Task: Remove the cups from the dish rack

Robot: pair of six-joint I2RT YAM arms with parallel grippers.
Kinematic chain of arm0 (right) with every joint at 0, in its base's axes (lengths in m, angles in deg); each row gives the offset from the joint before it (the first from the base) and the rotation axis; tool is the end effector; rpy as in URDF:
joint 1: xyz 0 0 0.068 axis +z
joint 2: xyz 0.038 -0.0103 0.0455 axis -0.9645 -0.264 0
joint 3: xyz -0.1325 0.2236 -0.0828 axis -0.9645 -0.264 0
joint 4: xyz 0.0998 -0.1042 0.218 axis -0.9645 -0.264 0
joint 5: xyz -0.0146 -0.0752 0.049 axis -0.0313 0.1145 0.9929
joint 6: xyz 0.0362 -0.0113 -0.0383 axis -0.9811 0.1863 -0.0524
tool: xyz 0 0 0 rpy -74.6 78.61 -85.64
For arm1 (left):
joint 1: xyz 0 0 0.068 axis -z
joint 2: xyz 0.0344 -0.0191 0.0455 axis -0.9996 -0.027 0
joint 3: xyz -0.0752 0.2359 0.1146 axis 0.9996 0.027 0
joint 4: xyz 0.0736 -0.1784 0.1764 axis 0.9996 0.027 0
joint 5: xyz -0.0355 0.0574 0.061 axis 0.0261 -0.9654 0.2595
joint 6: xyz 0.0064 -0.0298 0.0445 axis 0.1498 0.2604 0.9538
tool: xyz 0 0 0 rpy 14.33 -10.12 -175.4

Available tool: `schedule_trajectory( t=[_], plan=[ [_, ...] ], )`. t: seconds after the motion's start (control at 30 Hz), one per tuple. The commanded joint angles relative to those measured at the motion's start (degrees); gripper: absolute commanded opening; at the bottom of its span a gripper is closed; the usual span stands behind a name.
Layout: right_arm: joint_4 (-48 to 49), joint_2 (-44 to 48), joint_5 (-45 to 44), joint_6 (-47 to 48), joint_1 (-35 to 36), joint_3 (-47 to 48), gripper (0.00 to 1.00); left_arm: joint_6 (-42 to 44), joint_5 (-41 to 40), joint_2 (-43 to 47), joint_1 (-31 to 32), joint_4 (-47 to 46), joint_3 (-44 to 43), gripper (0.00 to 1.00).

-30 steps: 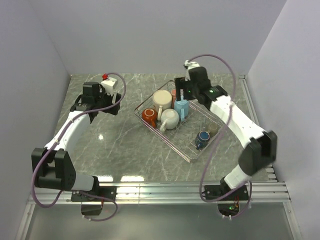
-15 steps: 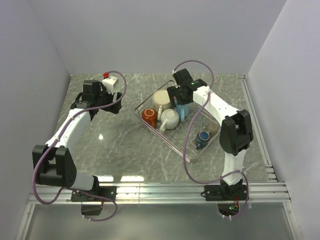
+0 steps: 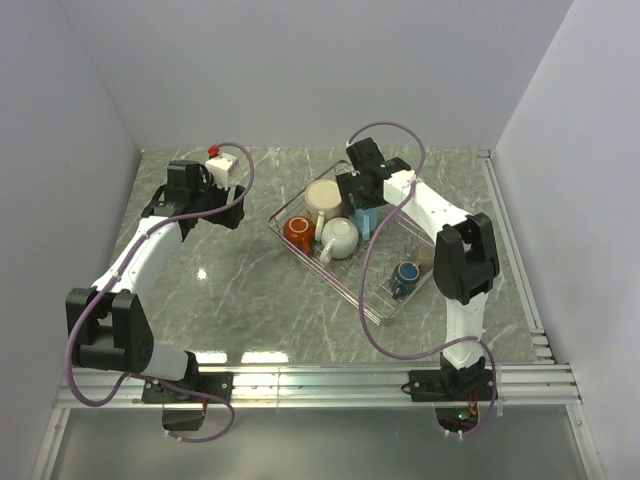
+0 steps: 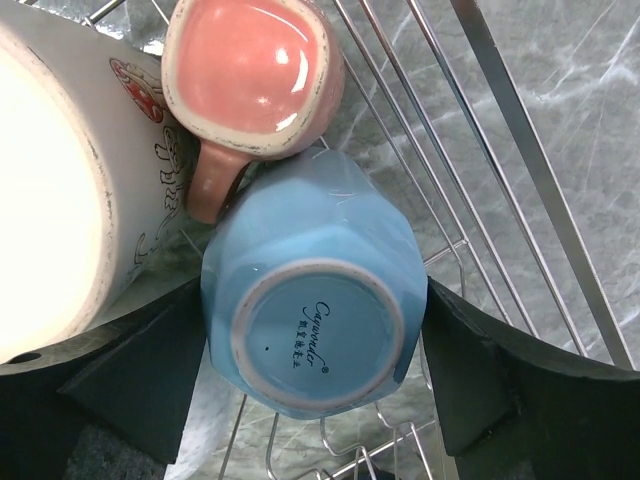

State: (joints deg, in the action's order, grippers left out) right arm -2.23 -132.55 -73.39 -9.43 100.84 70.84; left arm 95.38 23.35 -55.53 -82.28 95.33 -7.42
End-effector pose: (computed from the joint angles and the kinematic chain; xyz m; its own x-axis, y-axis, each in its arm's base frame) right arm 0.3975 0.1884 0.2541 -0.7795 -0.2954 -0.5523 -0.2921 0.9515 -0.0966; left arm 0.3139 -0.0429 0.2906 -0.5502 0.2438 -0.7986 0.4084 0.9128 -0.0027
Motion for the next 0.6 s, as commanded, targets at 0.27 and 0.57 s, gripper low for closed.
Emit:
schedule_trajectory(
  t=[0.27,0.57],
  plan=[
    [3.59,7.46,0.74,1.48,-0.40,-0.79,0.00,0.62,2.72,0.22,-0.11,0.45,-2.76,0.84],
    [13.43,17.31,-2.96,1.04,-0.40,-7.37,0.00,0.97,2.46,0.75,-0.11,1.15,-3.73,0.84]
  ],
)
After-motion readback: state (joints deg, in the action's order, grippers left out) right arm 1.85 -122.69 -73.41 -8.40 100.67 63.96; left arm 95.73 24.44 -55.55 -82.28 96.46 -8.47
